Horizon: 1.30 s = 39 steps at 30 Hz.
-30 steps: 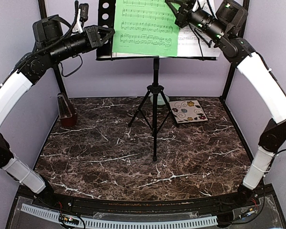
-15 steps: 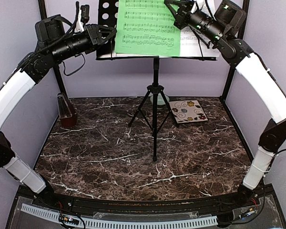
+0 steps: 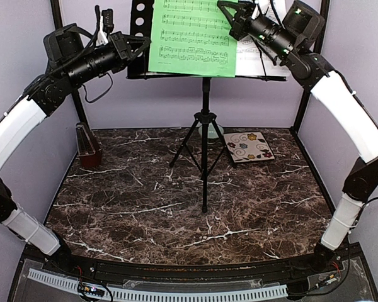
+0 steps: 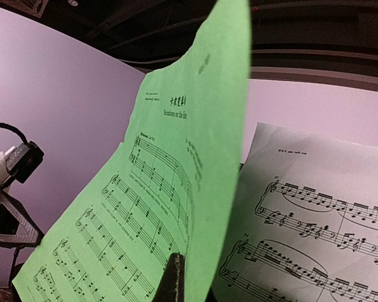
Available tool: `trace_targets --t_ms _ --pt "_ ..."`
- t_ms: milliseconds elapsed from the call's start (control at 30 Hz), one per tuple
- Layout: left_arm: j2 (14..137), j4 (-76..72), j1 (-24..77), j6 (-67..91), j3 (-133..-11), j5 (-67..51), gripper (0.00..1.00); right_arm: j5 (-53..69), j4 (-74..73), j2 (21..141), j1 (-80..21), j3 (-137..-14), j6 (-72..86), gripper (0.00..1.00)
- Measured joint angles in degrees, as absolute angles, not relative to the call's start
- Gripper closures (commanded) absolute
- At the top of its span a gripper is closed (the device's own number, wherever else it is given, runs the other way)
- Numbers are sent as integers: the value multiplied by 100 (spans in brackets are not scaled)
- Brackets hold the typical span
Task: Set up the instrument practice props
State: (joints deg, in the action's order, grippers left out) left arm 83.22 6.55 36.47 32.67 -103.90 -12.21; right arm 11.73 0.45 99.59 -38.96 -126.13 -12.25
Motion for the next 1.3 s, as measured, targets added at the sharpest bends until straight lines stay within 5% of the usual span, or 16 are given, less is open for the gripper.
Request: trace_targets --t_ms 400,1300 --pt "8143 751 3647 2714 -10239 -871 70 1072 93 9789 -3896 -12477 -1308 100" --pt "8735 1787 3656 3092 -11404 -1092 77 1063 292 9684 -3896 -12182 -1308 100"
